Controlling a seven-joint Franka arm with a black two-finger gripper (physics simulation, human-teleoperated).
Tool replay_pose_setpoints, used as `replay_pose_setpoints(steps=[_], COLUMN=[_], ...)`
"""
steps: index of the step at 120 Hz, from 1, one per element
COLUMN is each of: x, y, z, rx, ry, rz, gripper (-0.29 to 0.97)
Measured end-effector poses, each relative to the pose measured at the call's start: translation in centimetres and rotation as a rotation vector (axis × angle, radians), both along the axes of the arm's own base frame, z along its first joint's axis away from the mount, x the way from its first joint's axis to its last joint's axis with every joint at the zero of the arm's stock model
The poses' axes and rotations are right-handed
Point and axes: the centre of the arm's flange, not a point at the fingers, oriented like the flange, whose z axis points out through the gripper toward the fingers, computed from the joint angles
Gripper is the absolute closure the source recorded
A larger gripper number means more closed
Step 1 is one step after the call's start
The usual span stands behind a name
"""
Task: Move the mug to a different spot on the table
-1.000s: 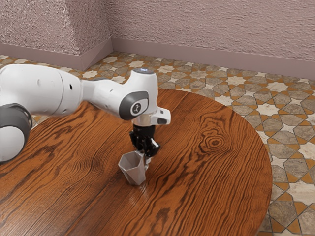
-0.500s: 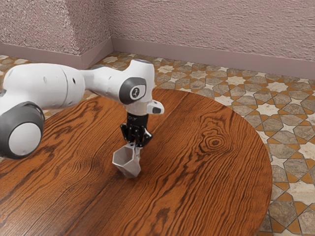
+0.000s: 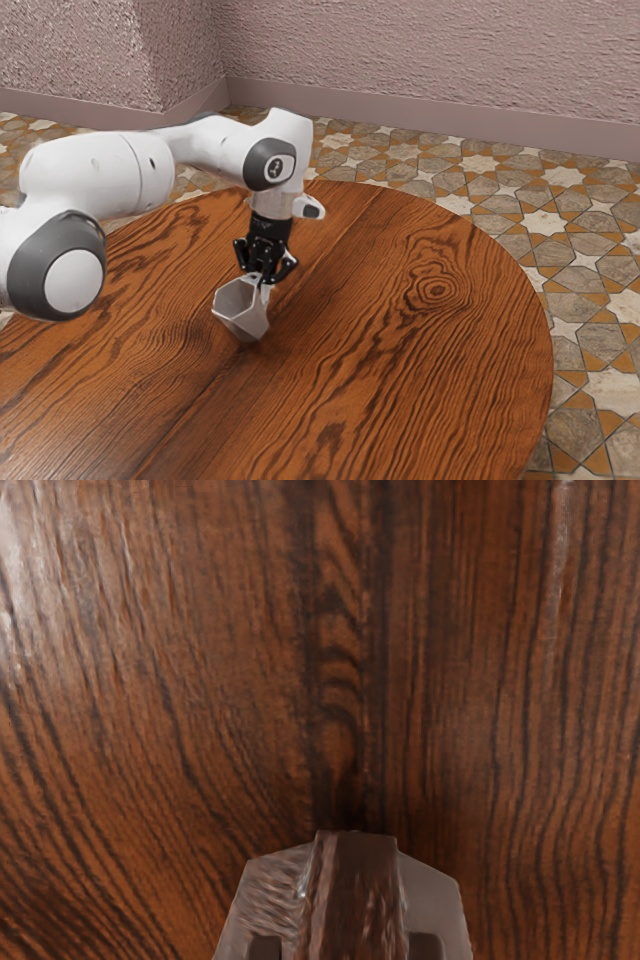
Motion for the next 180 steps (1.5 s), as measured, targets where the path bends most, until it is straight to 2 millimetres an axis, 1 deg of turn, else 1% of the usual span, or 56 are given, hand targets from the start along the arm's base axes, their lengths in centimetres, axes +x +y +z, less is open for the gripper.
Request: replay_pose_setpoints(steps=[7, 29, 43, 53, 77, 103, 121, 125, 129, 133, 137, 141, 145, 149, 155, 162, 166, 170, 180], x=[0.5, 1.2, 1.8, 2.1, 2.4, 3.1, 3.3, 3.3, 3.2, 2.8, 2.3, 1.5, 0.5, -1.0, -3.6, -6.7, -8.4, -9.7, -11.5], y=[0.1, -1.2, -0.7, -0.6, -1.3, -1.0, -1.5, -1.5, -1.7, -2.0, -2.4, -2.6, -2.9, -2.6, -1.4, 0.5, 1.4, 2.3, 5.1], z=[-0.3, -1.2, -1.8, -2.1, -2.5, -2.5, -1.7, -1.2, -0.3, 1.6, 4.2, 7.2, 10.3, 13.3, 16.9, 20.1, 21.4, 22.4, 25.1], rx=[0.009, 0.003, -0.004, -0.009, -0.027, -0.043, -0.057, -0.063, -0.068, -0.075, -0.088, -0.104, -0.116, -0.129, -0.146, -0.147, -0.145, -0.145, -0.156], ry=[-0.003, -0.004, -0.011, -0.015, -0.034, -0.082, -0.118, -0.127, -0.138, -0.159, -0.191, -0.227, -0.265, -0.298, -0.332, -0.365, -0.379, -0.391, -0.436], rz=[0.003, -0.007, 0.008, 0.015, 0.019, 0.03, 0.026, 0.029, 0.03, 0.029, 0.03, 0.034, 0.035, 0.046, 0.076, 0.107, 0.117, 0.126, 0.149], gripper=[0.72, 0.73, 0.75, 0.73, 0.59, 0.39, 0.27, 0.25, 0.24, 0.21, 0.18, 0.16, 0.14, 0.12, 0.1, 0.08, 0.07, 0.07, 0.05])
